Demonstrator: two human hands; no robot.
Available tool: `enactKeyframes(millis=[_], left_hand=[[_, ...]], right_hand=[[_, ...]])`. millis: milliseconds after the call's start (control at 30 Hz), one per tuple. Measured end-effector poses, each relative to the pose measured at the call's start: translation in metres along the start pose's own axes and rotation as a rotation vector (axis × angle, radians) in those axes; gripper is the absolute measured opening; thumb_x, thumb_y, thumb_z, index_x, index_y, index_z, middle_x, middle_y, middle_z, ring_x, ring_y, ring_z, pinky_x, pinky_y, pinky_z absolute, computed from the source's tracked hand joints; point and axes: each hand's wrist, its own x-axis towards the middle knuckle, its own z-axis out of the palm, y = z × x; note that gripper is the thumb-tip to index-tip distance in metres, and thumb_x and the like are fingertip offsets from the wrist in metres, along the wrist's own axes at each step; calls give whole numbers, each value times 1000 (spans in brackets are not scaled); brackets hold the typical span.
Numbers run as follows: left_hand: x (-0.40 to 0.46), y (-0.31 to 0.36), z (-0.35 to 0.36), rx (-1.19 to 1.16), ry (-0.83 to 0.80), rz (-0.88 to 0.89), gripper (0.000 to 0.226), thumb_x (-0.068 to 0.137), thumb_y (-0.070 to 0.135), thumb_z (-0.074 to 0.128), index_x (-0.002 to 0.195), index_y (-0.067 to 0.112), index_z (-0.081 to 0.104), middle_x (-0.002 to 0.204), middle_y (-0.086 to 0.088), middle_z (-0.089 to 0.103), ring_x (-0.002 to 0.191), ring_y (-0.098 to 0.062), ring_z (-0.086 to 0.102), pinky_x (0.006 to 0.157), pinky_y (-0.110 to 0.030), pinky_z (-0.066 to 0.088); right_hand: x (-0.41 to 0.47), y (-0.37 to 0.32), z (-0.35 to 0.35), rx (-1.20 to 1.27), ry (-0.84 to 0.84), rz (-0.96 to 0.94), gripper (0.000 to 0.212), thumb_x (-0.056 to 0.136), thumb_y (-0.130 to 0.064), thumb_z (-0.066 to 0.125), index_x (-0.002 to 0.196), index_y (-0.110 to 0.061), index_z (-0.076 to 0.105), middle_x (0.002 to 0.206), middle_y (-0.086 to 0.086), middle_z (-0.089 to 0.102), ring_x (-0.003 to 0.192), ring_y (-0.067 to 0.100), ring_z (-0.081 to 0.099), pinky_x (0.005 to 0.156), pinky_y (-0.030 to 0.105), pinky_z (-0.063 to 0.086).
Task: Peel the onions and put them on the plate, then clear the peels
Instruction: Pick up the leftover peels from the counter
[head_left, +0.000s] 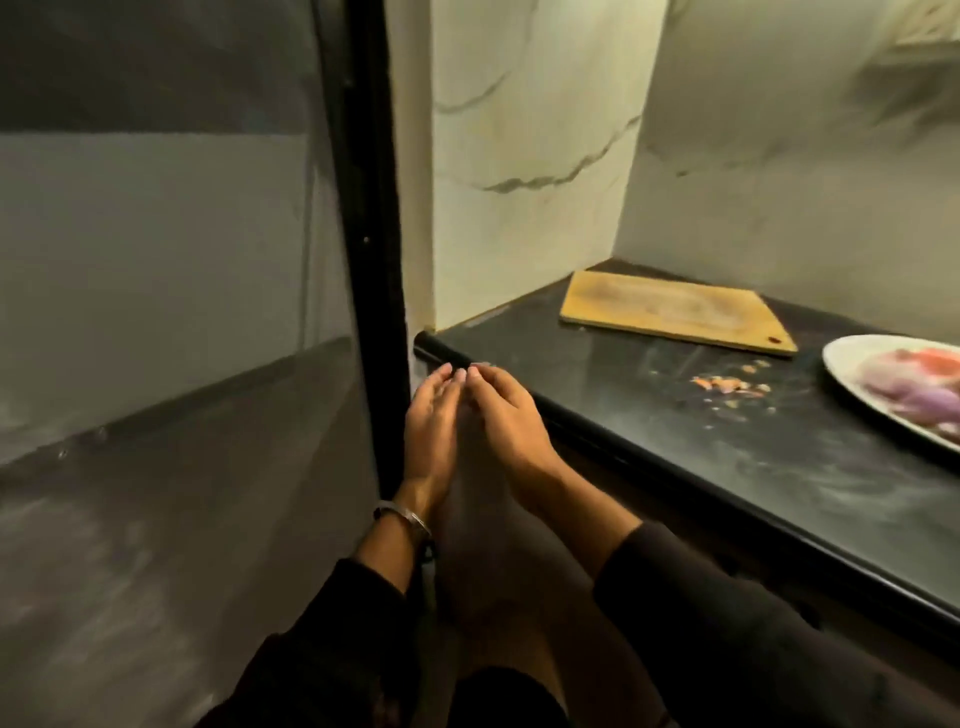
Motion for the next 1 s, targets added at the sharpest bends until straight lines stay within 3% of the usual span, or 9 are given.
enactKeyframes(millis=[67,200,300,400,500,633,700,800,1000], left_hand=[[-5,9,25,-25,-63,-11,38,102,23,55,138,12,55,124,1,67,113,-8,64,91,-21,50],[-15,24,74,-18,-158,35,36,102,25,55,137,14,55,129,-2,65,118,-12,63,102,-30,49],[-25,34,108,22,-227,90,31,103,22,53,133,14,57,122,1,67,107,-3,64,83,-12,50],[-28,29,142,141,-346,132,29,100,30,58,127,22,61,119,1,69,110,-11,66,93,-27,54],[-25,23,175,440,-486,147,43,98,47,56,135,27,56,136,-2,62,122,-18,59,107,-44,47],[-25,4,218,1209,-667,158,94,92,75,33,160,12,15,166,-13,16,154,-32,12,124,-50,8],[-22,-7,237,1375,-709,173,113,84,87,29,160,7,5,167,-17,4,155,-33,0,124,-50,-1],[-19,-14,266,1400,-756,211,117,83,86,34,159,2,1,167,-20,-1,155,-34,-3,125,-48,-2],[-19,-17,309,1358,-907,342,96,95,65,39,159,4,1,168,-16,2,155,-30,1,126,-47,0]], right_hand=[[-6,-16,-26,-14,46,-30,38,105,-26,53,139,-10,55,130,3,65,114,8,63,88,12,50],[-15,-44,-75,-68,135,-105,38,105,-25,53,140,-10,54,130,1,62,104,1,61,81,7,47],[-19,-57,-110,-104,209,-144,36,104,-25,53,137,-10,56,128,3,63,112,7,59,86,8,46],[-26,-63,-146,-132,273,-128,38,105,-25,53,140,-12,54,124,-2,62,113,6,58,81,5,45],[-31,-61,-185,-229,356,-106,40,104,-23,54,142,-14,52,129,2,62,117,9,57,94,19,48],[-33,-51,-236,-359,516,-41,39,102,-20,54,140,-13,56,136,6,63,124,17,57,108,36,45],[-36,-45,-255,-398,558,-4,40,102,-21,54,140,-12,56,136,6,63,124,18,58,108,38,45],[-39,-40,-275,-432,573,27,39,102,-23,54,140,-13,56,136,5,63,124,18,58,108,39,45],[-32,-27,-304,-486,611,34,36,103,-19,53,137,-9,57,136,10,63,125,20,57,108,35,43]])
